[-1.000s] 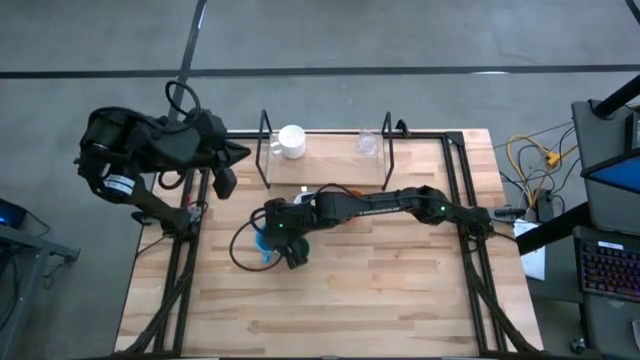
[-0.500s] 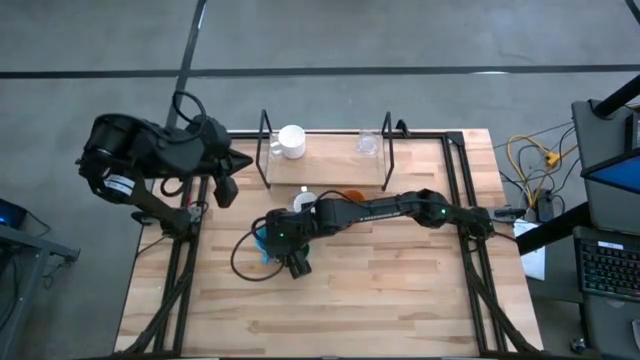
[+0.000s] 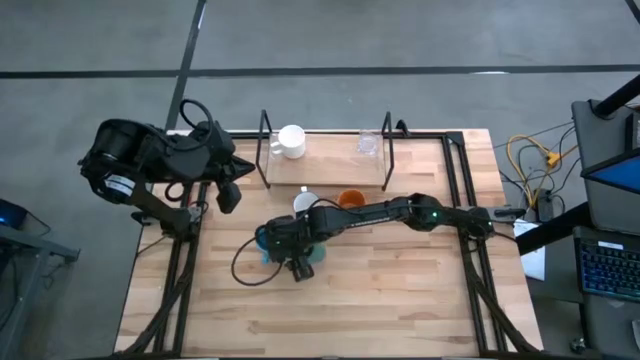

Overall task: Stack small to large cups/mugs on shelf
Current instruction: Put the light blue mug on the shelf

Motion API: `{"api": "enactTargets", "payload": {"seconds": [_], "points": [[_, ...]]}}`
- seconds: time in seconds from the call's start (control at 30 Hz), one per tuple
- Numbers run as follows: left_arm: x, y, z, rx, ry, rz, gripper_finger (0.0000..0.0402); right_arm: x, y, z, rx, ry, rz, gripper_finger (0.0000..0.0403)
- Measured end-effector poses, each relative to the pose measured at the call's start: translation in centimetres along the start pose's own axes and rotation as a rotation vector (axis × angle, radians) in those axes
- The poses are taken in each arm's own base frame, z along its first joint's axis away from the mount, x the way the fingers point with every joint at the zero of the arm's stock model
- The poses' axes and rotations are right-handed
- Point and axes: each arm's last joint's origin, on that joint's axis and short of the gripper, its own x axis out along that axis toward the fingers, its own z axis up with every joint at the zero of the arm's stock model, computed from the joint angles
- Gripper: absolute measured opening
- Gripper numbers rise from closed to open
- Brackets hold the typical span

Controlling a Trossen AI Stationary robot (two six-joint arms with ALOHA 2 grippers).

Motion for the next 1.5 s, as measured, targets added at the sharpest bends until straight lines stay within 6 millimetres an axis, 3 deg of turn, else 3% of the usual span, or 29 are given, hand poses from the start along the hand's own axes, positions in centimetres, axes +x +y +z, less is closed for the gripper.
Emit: {"api": "enactTargets", "payload": {"seconds": [0.4,1.03,1.5], "points": [[0.2,-0.1,0.0,0.003,0.004,0.002,0.0002,-1.3,0.0,0.8,-0.020,-0.054,-0.015,0.0201],[0.2,-0.2,0.0,0.003,0.015,-0.017,0.0002,-1.8,-0.5,1.0,-0.050,-0.078,-0.029,0.0201],[0.4,-0.4,-0.1,0.005,0.027,-0.024,0.0002,-2.4,-3.9,0.4,-0.002,-0.120,-0.044,0.0201]]}}
